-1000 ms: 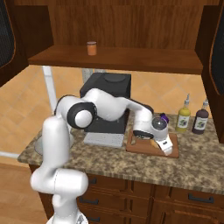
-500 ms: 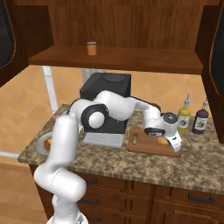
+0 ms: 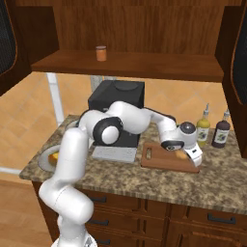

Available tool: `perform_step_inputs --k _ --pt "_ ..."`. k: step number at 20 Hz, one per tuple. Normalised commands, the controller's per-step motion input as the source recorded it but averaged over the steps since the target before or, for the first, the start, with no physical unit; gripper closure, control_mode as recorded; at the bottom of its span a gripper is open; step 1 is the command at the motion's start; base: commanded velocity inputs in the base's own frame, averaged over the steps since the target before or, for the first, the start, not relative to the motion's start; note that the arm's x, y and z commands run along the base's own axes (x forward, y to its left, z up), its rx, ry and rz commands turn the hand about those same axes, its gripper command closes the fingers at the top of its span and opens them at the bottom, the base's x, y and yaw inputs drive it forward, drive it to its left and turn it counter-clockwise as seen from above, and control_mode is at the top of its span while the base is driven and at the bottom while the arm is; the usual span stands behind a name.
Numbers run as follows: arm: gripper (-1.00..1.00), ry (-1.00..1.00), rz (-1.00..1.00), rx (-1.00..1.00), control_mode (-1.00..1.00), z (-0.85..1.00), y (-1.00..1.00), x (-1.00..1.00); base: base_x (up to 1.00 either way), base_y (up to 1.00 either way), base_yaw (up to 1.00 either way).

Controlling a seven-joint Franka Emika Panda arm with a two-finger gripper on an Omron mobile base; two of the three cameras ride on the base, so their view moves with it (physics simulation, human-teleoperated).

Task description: From the different types of pastries on the counter, select a croissant and place it on the cutting board. Then retrieve a jar of jam from the cabinet and place it alongside the croissant on the cutting board.

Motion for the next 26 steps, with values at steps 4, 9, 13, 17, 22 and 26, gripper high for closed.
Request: perform_step_inputs --k 4,9,13,17,22,26 --pt "-1.0 0.0 0.0 0.0 -1.0 0.12 0.18 -0.17 0.0 0.0 0.0" --pt "-1.0 0.04 0.0 -0.01 -1.0 0.62 0.07 -0.03 0.0 0.0 0.0" --pt "-1.0 0.02 0.0 -0.05 -1.0 0.8 0.14 0.0 0.0 0.0 0.0" --pt "-1.0 0.0 0.04 -0.09 -1.0 0.71 0.37 -0.29 0.0 0.0 0.0" --pt "-1.0 0.0 0.06 -0.05 -1.0 0.5 0.47 -0.62 0.0 0.0 0.0" --pt "-1.0 0.0 0.07 -0.01 -1.0 0.5 0.42 -0.74 0.0 0.0 0.0"
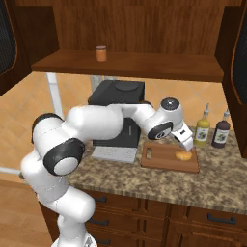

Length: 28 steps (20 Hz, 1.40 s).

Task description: From the different types of pastries on the counter, select a croissant and place it on the cutting board. Then retrieve a jar of jam from the cabinet and place it alongside the croissant on the cutting board.

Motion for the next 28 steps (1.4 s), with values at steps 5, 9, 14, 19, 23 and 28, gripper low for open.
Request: perform_step_inputs --k 5,9,14,19,23,28 --pt "-1.0 -0.01 0.11 0.0 -1.0 0.61 0.45 -0.57 0.0 0.0 0.0" --pt "-1.0 -0.08 0.13 0.0 -1.0 0.64 0.7 -0.19 0.0 0.0 0.0" --pt "-1.0 -0.27 0.17 0.0 -1.0 0.71 0.76 0.0 0.0 0.0 0.0" --pt "-1.0 -0.3 0.19 0.0 -1.0 0.82 0.6 0.0 0.0 0.0 0.0" --pt "-1.0 -0.31 0.2 -0.06 -1.0 0.97 0.61 -0.01 0.0 0.0 0.0" --pt "-1.0 -0.25 0.16 -0.13 -1.0 1.0 0.52 -0.12 0.0 0.0 0.0"
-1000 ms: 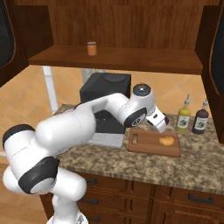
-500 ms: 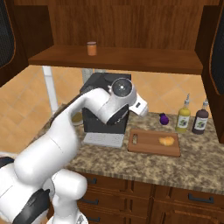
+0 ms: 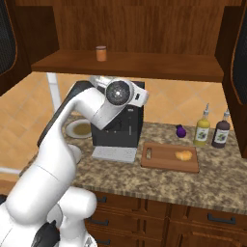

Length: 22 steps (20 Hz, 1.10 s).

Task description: From the different types of pastries on the counter, select a croissant and place it on the cutting board. Then retrieve a jar of jam from the cabinet and place it alongside the croissant on the cutting board.

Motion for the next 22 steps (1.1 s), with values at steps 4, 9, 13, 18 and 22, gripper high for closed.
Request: perform_step_inputs --k 4,9,13,18,22 --pt "-1.0 -0.14 0.16 -0.17 -1.0 0.73 0.74 -0.01 0.0 0.0 0.0" --pt "-1.0 -0.08 0.07 -0.16 -1.0 0.25 0.72 0.01 0.0 0.0 0.0" --pt "-1.0 0.03 -0.01 -0.14 -1.0 -0.01 0.51 0.06 0.0 0.0 0.0" --pt "-1.0 0.0 -0.06 -0.02 -1.0 -0.01 0.25 0.09 0.0 0.0 0.0" --pt "-1.0 0.0 -0.06 0.0 -1.0 0.0 0.11 0.21 0.0 0.0 0.0"
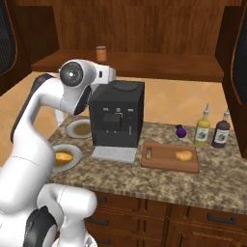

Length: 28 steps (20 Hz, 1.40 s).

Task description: From the different types of pastries on the counter, select a croissant and place it on the cutting board. Then retrieve a jar of jam from the cabinet and place it alongside the croissant on the cutting board.

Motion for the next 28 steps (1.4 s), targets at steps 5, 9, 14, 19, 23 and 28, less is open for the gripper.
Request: perform_step_inputs --k 5,9,14,19,23,28 --pt "-1.0 0.0 -0.08 0.0 -1.0 0.03 0.21 0.38 0.0 0.0 0.0" --pt "-1.0 0.0 -0.09 0.0 -1.0 0.33 0.07 0.22 0.0 0.0 0.0" --pt "-1.0 0.0 -0.03 -0.09 -1.0 0.59 0.34 0.11 0.0 0.0 0.0" --pt "-1.0 0.01 0.0 -0.09 -1.0 0.07 0.22 0.56 0.0 0.0 0.0" --pt "-1.0 0.01 0.0 0.0 -1.0 0.0 -0.01 0.79 0.0 0.0 0.0" --pt "-1.0 0.0 0.0 0.0 -1.0 -0.03 0.0 0.69 0.0 0.0 0.0"
